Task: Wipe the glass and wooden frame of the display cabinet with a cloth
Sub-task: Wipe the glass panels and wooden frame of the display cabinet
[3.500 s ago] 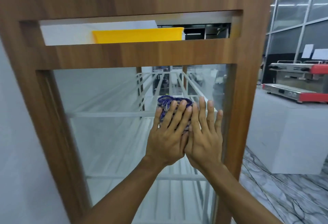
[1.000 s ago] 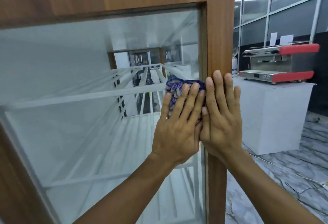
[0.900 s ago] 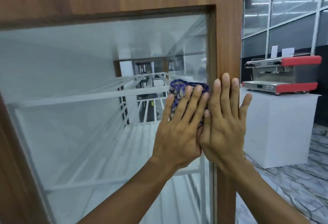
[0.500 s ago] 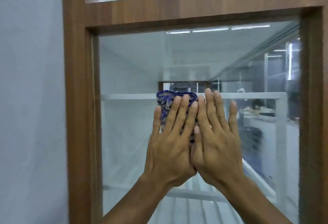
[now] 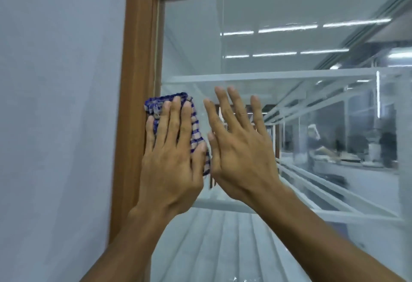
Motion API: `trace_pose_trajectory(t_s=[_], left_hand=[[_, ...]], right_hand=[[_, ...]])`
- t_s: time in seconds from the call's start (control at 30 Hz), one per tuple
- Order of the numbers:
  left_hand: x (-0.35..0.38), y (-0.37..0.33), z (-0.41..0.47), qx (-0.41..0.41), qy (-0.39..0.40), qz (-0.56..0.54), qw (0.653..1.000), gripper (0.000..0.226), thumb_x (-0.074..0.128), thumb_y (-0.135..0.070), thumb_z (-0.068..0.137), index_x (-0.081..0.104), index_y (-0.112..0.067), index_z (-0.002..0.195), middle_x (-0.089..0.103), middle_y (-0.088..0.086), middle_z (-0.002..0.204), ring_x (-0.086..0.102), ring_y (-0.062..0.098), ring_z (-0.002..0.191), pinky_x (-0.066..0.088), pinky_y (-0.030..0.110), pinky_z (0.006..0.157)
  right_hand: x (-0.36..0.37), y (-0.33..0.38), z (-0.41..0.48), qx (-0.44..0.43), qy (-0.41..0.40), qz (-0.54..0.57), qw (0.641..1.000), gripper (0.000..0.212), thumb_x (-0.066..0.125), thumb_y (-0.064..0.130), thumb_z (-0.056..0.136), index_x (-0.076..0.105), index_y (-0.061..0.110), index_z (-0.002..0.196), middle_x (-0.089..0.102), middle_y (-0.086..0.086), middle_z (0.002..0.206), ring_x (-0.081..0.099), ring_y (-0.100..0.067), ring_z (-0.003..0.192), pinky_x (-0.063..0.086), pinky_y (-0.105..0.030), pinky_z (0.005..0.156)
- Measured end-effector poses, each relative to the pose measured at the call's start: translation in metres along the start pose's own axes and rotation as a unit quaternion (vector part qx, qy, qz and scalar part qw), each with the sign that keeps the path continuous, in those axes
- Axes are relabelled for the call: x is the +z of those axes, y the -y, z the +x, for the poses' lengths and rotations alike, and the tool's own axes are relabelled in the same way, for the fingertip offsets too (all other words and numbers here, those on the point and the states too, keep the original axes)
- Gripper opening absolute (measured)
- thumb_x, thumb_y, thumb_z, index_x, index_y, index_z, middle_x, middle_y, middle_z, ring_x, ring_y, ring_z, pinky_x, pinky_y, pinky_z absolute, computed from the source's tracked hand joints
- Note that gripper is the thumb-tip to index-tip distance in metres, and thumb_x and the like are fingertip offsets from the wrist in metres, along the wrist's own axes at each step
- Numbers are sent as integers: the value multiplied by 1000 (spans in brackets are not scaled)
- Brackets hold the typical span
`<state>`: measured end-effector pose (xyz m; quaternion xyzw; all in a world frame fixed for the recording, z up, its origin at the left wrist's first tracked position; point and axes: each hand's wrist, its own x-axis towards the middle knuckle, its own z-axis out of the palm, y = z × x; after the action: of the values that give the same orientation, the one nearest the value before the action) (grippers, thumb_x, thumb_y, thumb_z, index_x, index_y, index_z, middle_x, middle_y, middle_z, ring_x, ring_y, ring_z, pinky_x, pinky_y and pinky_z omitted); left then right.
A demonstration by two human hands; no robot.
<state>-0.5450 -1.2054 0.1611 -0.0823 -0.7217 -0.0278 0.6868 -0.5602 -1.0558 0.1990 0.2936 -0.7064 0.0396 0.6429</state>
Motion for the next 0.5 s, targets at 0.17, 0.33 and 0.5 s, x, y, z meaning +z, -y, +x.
trace_pose_trajectory(t_s=[0.17,0.33,0.5], left_hand=[[19,-55,11,46,7,1,999,68,25,-40,105,9,-11,165,4,8,174,-3,21,161,-2,49,129],[26,-78,2,154,35,16,987,69,18,-48,106,4,-16,165,-1,3,174,-9,16,160,-3,46,129],[31,-125,34,53,24,-24,998,73,11,-50,101,-8,-18,164,-11,2,173,-18,16,158,-15,43,127]], right_hand=[[-12,-46,-37,20,-31,-45,998,59,26,36,103,26,21,160,14,-11,169,7,-27,158,6,-58,125],[-48,-109,-62,69,-4,-76,995,62,10,44,102,10,29,162,-6,-5,171,-11,-19,157,-9,-48,127],[-55,-127,-76,73,-13,-61,995,65,10,46,102,9,22,162,-2,-4,170,-9,-15,157,-6,-43,128]])
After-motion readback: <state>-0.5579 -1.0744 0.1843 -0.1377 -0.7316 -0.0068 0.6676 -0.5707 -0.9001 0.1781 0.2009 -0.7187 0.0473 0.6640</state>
